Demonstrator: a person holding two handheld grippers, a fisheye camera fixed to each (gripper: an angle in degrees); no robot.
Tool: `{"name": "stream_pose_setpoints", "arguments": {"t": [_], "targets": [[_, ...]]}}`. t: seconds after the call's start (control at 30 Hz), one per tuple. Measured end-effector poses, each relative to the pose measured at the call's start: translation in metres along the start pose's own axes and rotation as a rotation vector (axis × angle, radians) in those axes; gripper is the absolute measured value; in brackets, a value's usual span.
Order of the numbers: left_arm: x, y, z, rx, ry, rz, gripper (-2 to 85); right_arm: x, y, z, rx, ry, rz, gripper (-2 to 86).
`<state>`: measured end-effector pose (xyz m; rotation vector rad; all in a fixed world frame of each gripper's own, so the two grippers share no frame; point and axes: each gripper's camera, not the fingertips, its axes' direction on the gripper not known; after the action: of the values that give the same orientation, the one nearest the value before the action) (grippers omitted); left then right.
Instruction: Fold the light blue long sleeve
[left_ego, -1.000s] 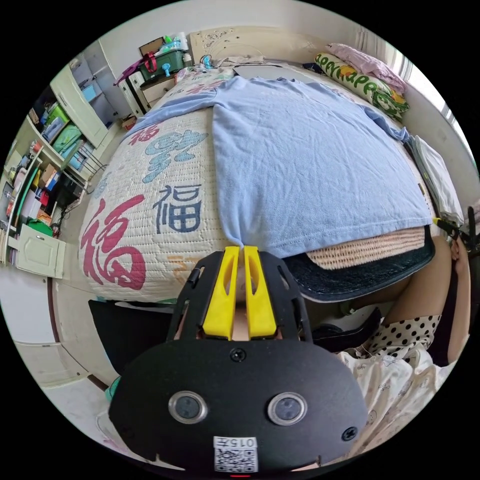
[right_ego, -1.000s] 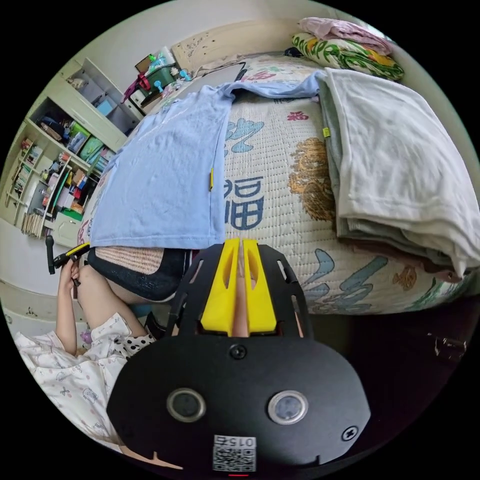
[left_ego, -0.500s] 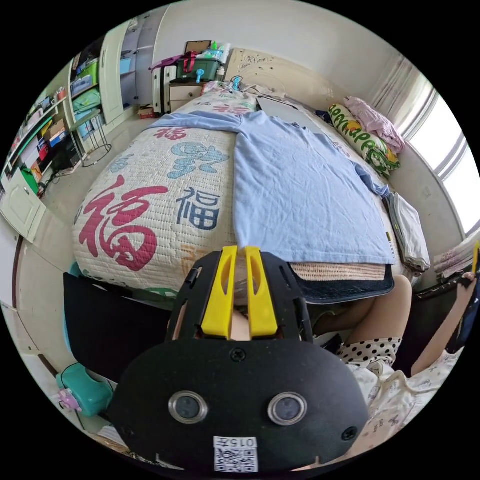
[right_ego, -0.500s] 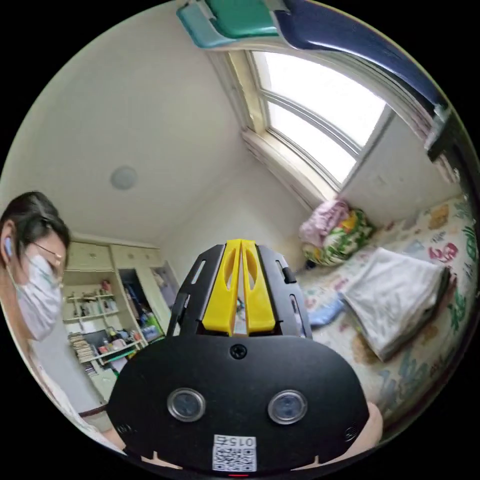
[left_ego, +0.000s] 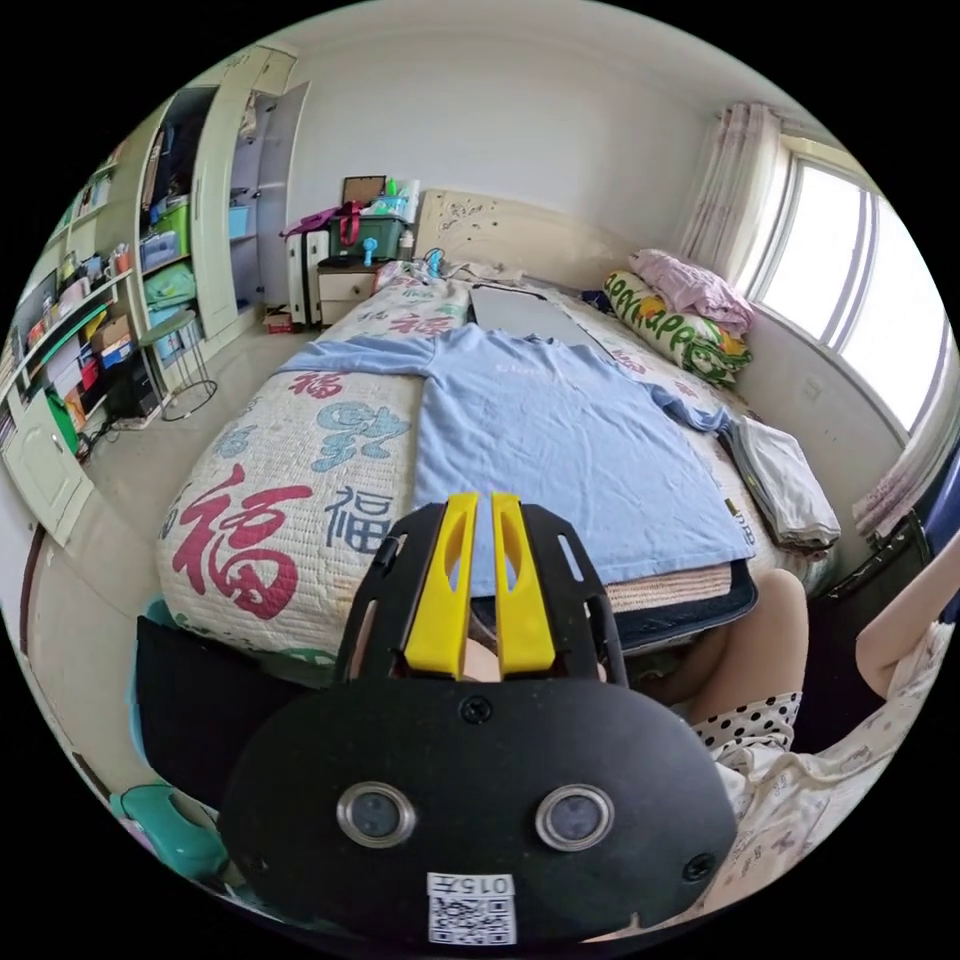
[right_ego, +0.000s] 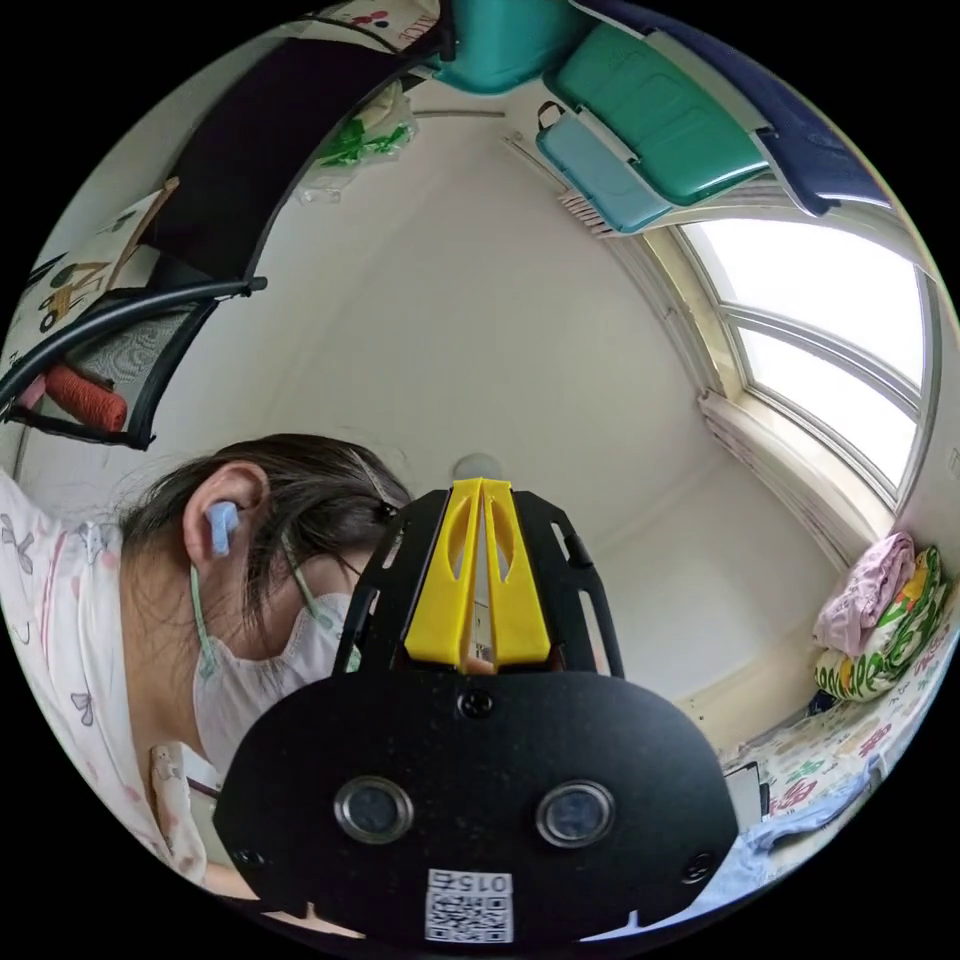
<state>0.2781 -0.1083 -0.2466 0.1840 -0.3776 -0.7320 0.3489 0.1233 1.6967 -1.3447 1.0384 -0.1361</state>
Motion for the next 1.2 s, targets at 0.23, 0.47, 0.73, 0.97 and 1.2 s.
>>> {"name": "stream_pose_setpoints", "arguments": {"t": [0.23,0.47,0.73,0.97,1.2], "targets": [[0.069,-0.043,0.052,-0.016,0.119,0.088,0.9,-0.007,0.038,0.028,0.009,0.01,-0.036,-0.6],[0.188,-0.122,0.131,-0.037,0.297,0.252,1.0,0.035,0.088,0.093,-0.083,0.049,-0.117,0.1],[0.36,-0.201,0.26,-0.124,0.405,0.527,1.9,0.321,0.25,0.236,-0.735,0.687,-0.06,8.7],[0.455,-0.19,0.376,-0.326,0.367,0.618,4.2,0.612,0.435,0.335,-1.354,0.946,0.062,11.0],[0.505,-0.173,0.43,-0.418,0.279,0.693,6.8,0.825,0.562,0.405,-1.676,1.317,0.264,17.6]]}}
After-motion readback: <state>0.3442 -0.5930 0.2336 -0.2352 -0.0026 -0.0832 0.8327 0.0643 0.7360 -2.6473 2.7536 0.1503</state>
